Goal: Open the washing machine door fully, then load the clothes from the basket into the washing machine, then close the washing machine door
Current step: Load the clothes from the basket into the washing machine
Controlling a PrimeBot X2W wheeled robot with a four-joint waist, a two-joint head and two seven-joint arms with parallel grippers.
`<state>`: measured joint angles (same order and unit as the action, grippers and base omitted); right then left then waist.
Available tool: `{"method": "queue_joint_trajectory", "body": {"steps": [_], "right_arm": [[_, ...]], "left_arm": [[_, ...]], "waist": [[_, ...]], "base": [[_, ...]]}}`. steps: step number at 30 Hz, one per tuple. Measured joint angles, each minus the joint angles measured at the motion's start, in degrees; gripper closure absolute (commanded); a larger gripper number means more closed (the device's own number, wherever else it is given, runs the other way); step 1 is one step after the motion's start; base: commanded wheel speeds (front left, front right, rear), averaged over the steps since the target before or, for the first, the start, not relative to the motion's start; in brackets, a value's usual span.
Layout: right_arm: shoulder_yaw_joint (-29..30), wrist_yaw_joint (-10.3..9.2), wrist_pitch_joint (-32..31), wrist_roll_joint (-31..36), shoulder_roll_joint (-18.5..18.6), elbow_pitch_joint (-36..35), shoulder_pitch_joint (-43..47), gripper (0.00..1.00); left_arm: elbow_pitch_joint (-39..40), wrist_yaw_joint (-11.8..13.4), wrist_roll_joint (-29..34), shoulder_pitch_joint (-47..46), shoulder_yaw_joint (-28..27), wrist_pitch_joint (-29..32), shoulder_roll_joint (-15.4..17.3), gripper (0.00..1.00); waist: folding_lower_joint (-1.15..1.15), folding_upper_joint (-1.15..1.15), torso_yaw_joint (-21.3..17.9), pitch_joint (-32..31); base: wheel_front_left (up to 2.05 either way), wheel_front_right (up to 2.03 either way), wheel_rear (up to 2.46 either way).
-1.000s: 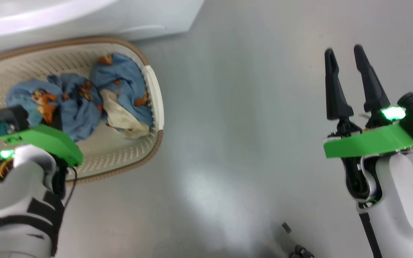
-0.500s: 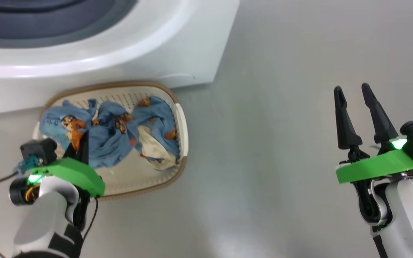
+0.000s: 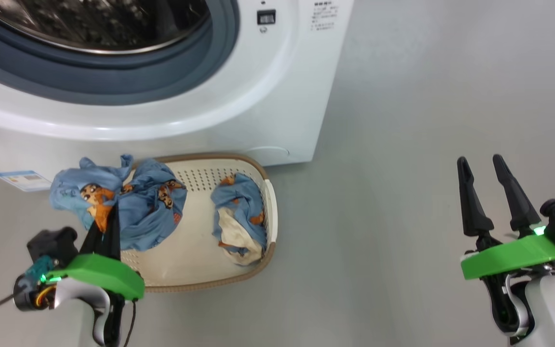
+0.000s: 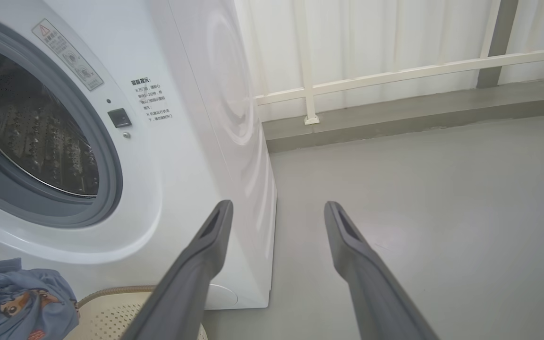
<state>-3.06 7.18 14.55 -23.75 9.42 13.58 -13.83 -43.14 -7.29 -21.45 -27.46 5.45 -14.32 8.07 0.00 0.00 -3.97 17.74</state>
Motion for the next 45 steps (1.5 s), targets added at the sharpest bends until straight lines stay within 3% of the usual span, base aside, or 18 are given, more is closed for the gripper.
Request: {"method": "queue_joint_trajectory", "body": {"steps": [10,26,38,45], "right_arm": [[1.35,0.00,-0.01,0.00,0.41,0.12,2.97,0.00],[2.41,0.01,-0.01,0.00,1.07,-0.27,5.38,0.00],[3.00,0.01,-0.01,0.00,1.23,-1.27,5.33,0.00],[2.90,0.01,-0.01,0.00,1.08,-1.72,3.81,0.00]], "left_arm": [[12.29,-0.08,4.78,8.79,-5.44,-0.05,-1.68,1.00],[25.39,-0.08,8.55,19.41,-8.79,-0.05,-4.03,1.00],[27.49,-0.08,9.09,19.11,-9.58,-0.05,-5.48,1.00],[27.40,-0.08,9.09,12.00,-9.38,-0.05,-5.57,1.00]], "waist": [[0.00,0.00,2.18,-4.78],[0.00,0.00,4.34,-6.30],[0.00,0.00,4.68,-3.36],[0.00,0.00,4.32,0.45]], "base": [[0.00,0.00,0.00],[0.00,0.00,0.00],[0.00,0.00,0.00],[0.00,0.00,0.00]]}}
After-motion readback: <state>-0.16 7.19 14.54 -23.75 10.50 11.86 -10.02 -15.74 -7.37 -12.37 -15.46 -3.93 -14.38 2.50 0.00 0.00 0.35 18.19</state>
